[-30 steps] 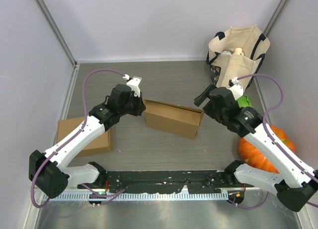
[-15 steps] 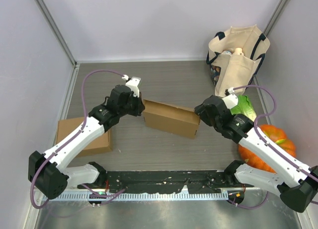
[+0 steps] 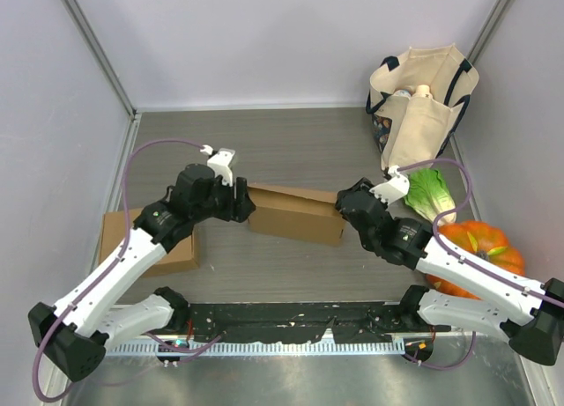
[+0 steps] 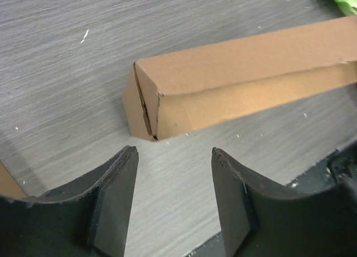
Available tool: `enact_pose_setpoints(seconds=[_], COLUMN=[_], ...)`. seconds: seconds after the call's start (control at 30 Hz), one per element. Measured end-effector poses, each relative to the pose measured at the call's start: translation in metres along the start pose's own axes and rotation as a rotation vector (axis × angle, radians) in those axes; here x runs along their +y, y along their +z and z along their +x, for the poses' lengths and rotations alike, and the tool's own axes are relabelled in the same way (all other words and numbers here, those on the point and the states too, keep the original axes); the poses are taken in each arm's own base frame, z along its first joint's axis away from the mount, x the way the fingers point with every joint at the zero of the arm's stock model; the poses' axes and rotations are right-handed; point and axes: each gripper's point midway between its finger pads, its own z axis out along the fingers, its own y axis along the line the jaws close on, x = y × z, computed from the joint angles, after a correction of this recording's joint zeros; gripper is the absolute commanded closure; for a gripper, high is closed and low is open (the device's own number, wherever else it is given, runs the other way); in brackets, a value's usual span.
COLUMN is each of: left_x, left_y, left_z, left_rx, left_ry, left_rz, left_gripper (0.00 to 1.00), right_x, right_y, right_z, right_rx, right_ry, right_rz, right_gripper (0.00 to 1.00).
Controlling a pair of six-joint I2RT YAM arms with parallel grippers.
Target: Fold the paper box
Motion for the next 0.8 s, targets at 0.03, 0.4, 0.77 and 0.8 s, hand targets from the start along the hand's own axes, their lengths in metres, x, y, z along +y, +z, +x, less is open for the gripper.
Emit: enact_pose_setpoints(seconds=[0.03, 0.4, 0.77, 0.8], left_x=[-0.001, -0.004, 0.003, 0.003], left_y=[-0.007, -0.044, 0.0, 0.0], left_z=[0.0, -0.101, -0.054, -0.051], left_rx=[0.012, -0.095, 0.095, 0.1], left_ry=[-0.004, -0.261, -0.375, -0.377], left_rz=[0.007, 0.067, 0.057, 0.056], left_gripper=[0.34, 0.49, 0.59, 0.61], right_x=[0.001, 0.005, 0.007, 0.007], right_y=[0.0, -0.001, -0.004, -0.004], right_z=[-0.001, -0.001, 0.001, 0.001], right_rx=[-0.002, -0.002, 0.008, 0.01], right_ry=[-0.016, -0.1, -0.092, -0.091], right_rz=[-0.006, -0.05, -0.076, -0.079], right_gripper=[0.55, 0.55, 0.55, 0.55])
